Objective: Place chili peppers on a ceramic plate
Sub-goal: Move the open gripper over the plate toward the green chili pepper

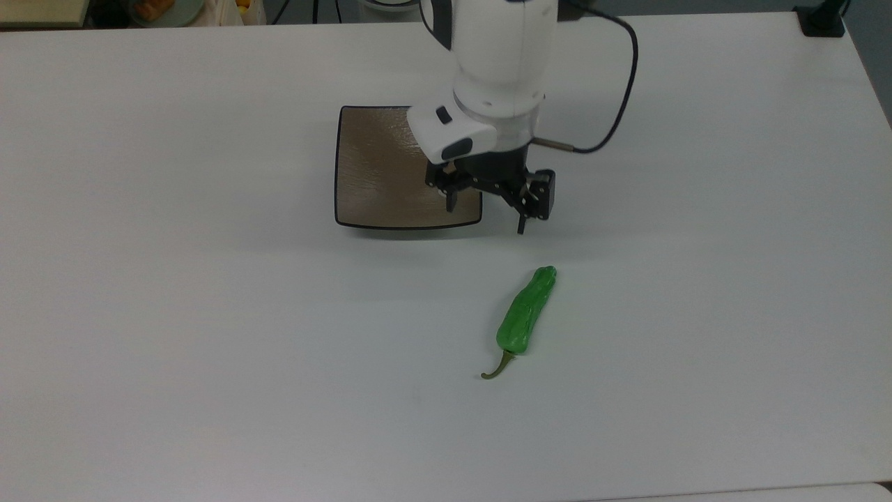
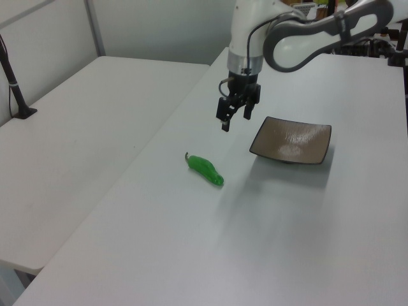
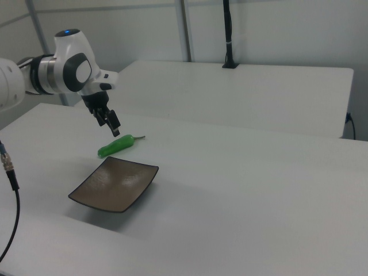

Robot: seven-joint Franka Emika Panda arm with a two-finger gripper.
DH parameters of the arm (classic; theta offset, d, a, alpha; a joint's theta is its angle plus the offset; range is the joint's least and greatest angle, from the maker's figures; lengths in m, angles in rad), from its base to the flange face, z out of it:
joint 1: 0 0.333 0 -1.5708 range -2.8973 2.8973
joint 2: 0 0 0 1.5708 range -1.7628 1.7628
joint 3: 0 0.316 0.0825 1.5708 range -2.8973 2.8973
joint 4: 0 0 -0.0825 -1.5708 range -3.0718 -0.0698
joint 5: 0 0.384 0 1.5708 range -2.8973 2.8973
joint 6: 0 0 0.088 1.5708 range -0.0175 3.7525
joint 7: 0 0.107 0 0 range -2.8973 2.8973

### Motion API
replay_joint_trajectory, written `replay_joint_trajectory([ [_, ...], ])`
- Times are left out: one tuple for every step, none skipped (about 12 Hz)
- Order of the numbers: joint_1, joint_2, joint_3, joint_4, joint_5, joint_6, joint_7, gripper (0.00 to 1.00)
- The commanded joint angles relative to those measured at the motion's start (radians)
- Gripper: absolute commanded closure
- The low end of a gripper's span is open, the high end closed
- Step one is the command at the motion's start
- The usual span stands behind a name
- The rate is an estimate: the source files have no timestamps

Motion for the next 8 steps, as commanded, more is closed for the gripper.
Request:
replay_joint_trajectory([
  [0.027,0.104,0.002,0.106,-0.072,0.041,0.107,0.0],
  [0.027,0.119,0.002,0.107,-0.075,0.075,0.139,0.0],
  [0.027,0.136,0.002,0.108,-0.075,0.125,0.171,0.0],
  [0.028,0.147,0.002,0.108,-0.078,0.147,0.182,0.0],
  [0.031,0.168,0.002,0.126,-0.09,0.158,0.196,0.0],
  [0.039,0.199,0.001,0.158,-0.094,0.173,0.231,0.0],
  [0.044,0.224,0.001,0.18,-0.107,0.196,0.254,0.0],
  [0.045,0.236,0.001,0.179,-0.139,0.216,0.277,0.0],
])
